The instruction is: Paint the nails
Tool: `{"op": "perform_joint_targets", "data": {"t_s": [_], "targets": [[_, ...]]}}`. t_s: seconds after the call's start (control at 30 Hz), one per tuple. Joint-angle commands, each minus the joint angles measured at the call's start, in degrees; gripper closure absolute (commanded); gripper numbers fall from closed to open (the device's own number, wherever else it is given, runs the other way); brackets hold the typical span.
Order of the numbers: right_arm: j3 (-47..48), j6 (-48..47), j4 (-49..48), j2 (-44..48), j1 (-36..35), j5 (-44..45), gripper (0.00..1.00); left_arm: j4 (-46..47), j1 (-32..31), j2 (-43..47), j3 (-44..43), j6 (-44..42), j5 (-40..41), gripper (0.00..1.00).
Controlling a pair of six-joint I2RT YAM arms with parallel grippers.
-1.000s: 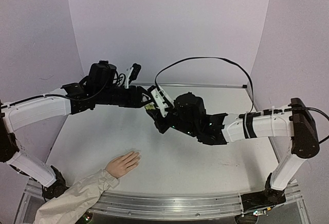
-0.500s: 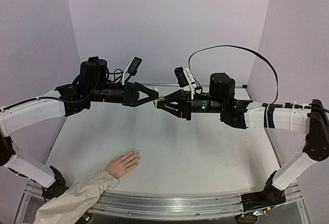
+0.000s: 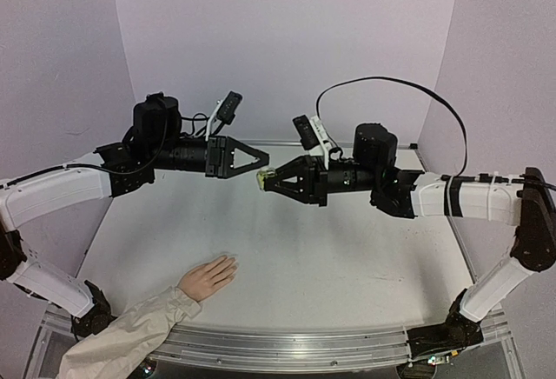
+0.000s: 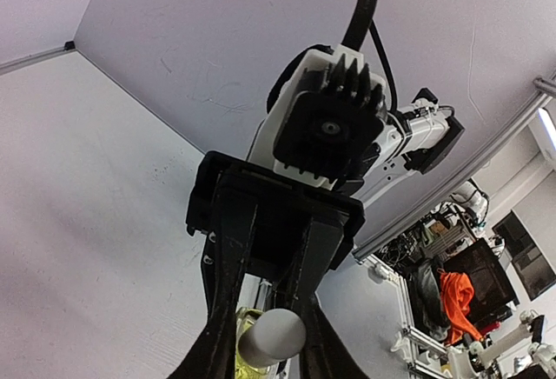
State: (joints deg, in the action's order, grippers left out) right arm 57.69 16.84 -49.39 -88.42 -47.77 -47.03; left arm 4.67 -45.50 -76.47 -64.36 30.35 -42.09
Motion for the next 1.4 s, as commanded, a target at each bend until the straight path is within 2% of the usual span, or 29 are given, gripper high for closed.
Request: {"op": "perform_joint_targets", "data": {"t_s": [0.0, 0.03, 0.13, 0.17, 0.23, 0.3, 0.33, 0.43, 0.5, 0.53, 0.63, 0.73, 0.83, 1.0, 1.13, 1.37], "targets": [[1.1, -0.3, -5.1, -0.5, 0.1, 1.8, 1.0, 3.3, -0.6, -0.1, -0.8, -0.8, 0.7, 0.83], [0.7, -0.8, -5.0, -0.4, 0.1, 3.8, 1.0, 3.3, -0.6, 0.2, -0.4, -1.1, 2.1, 0.87], [-0.1, -3.4, -2.3, 0.0, -0.2, 15.2, 1.0, 3.1, -0.8, 1.0, 0.9, -1.9, 6.6, 0.92], [0.3, -5.7, 0.2, 0.1, -1.1, 23.0, 1.0, 2.8, -0.9, 1.3, 1.4, -2.0, 8.9, 0.94], [1.8, -13.4, 5.8, -0.6, -6.8, 49.0, 1.0, 1.5, -1.1, 1.8, 2.4, -1.9, 14.5, 0.99], [3.4, -21.3, 3.4, -3.4, -12.9, 71.2, 1.0, -1.0, -1.4, 1.7, 2.3, -1.8, 19.8, 1.0], [4.3, -23.1, 1.9, -5.0, -14.8, 77.6, 1.0, -2.7, -1.6, 1.4, 1.8, -1.4, 22.6, 1.0], [7.3, -25.4, 0.5, -8.0, -17.0, 83.6, 1.0, -7.3, -1.6, 0.5, -0.3, -1.3, 25.9, 1.0], [7.8, -25.3, 0.9, -8.5, -17.1, 80.7, 1.0, -8.3, -1.6, 0.1, -1.1, -1.4, 25.1, 0.99], [7.2, -25.3, 0.8, -8.1, -17.0, 77.5, 1.0, -8.5, -1.6, 0.2, -1.2, -1.5, 24.4, 0.94], [3.8, -24.7, -0.2, -5.6, -15.1, 61.6, 1.0, -8.8, -1.6, 0.2, -1.3, -2.2, 21.6, 0.77], [1.0, -19.7, -0.1, -2.6, -11.5, 46.1, 1.0, -8.7, -1.6, 1.1, -0.6, -2.0, 20.2, 0.57], [-0.9, -12.7, -0.3, 0.0, -7.0, 30.9, 1.0, -8.7, -1.5, 2.2, 0.0, -2.0, 19.9, 0.44], [-2.3, -4.3, -2.3, 2.3, -1.0, 11.9, 1.0, -8.3, -1.0, 2.3, -0.8, -2.0, 14.8, 0.31], [-0.9, 0.0, -3.9, 1.5, 1.0, 0.2, 1.0, -6.7, -0.9, 1.0, -1.8, -1.9, 8.8, 0.3], [1.2, 3.7, -6.7, -2.0, 1.1, -5.1, 1.0, -3.0, -1.0, 0.9, -1.8, -1.7, 4.8, 0.42]]}}
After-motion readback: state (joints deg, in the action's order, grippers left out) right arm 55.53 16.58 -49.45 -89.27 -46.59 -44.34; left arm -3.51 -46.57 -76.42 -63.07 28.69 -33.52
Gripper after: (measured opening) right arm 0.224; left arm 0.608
